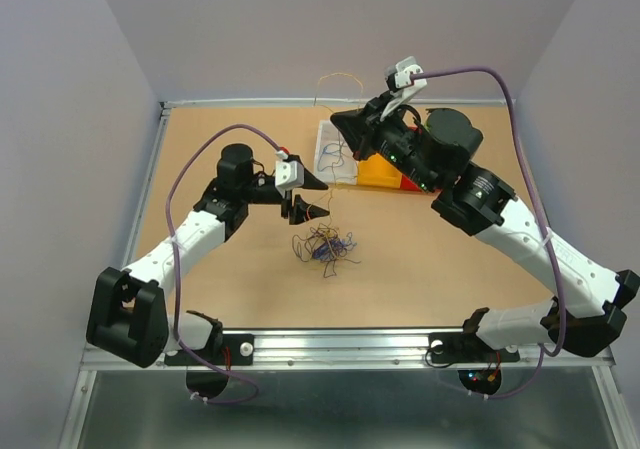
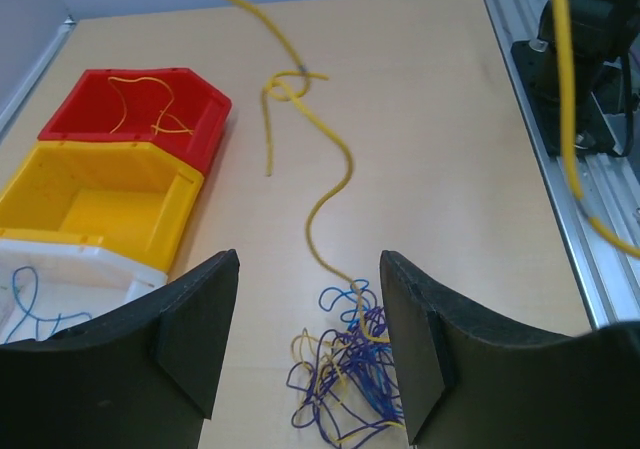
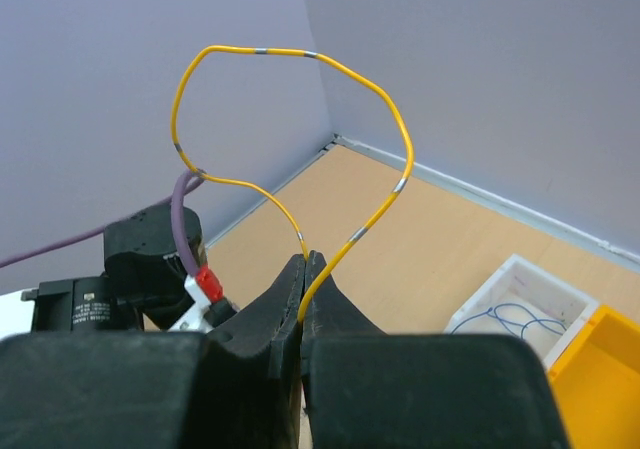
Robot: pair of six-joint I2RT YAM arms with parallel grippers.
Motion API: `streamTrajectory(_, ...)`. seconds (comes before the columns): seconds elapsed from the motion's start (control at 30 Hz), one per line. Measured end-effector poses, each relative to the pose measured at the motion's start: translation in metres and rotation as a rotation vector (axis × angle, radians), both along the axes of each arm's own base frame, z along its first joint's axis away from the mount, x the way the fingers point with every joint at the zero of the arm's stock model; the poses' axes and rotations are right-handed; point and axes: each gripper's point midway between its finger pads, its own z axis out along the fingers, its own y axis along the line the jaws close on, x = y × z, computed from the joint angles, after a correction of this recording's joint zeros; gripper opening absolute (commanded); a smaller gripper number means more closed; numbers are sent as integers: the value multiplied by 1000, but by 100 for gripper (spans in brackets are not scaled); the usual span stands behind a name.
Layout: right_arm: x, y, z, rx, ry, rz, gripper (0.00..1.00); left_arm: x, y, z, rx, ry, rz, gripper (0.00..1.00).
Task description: Untangle the cables
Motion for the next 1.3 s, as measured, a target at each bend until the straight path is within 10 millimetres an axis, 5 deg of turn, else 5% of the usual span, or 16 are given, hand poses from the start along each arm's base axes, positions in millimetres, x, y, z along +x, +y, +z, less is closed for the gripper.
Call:
streamTrajectory(0.13, 4, 2, 0, 1, 5, -9, 1, -16, -15, -9, 13, 11, -40, 56)
streamTrajectory(0.2, 5, 2, -1, -1, 7, -16, 0, -21, -23, -13, 23, 12, -49, 25)
streamTrajectory(0.23, 6, 2, -1, -1, 8, -19, 1, -22, -27, -15, 29, 9, -50, 24)
streamTrajectory(0.27, 6, 1, -2, -1, 8, -24, 1, -22, -28, -19, 35, 25, -47, 0)
streamTrajectory(0.47, 18, -21, 3, 27, 19, -154, 1, 10, -26, -46, 96, 94, 97, 0)
streamTrajectory(0.8, 48, -191, 8, 204, 34, -735, 1, 106, 34, -56, 33, 278, 445, 0)
streamTrajectory(0.93, 69, -207, -1, 193, 40, -824, 1, 109, 36, -62, 34, 309, 464, 0)
streamTrajectory(1.07, 122, -229, -40, 134, 104, -883, 1, 109, 36, -58, 27, 300, 467, 0)
streamTrajectory(1.17, 169, -268, -99, 75, 221, -971, 1, 109, 37, -53, 19, 285, 470, 0)
streamTrajectory(1.3, 196, -292, -149, 42, 327, -1024, 1, 109, 37, -44, 5, 259, 470, 0)
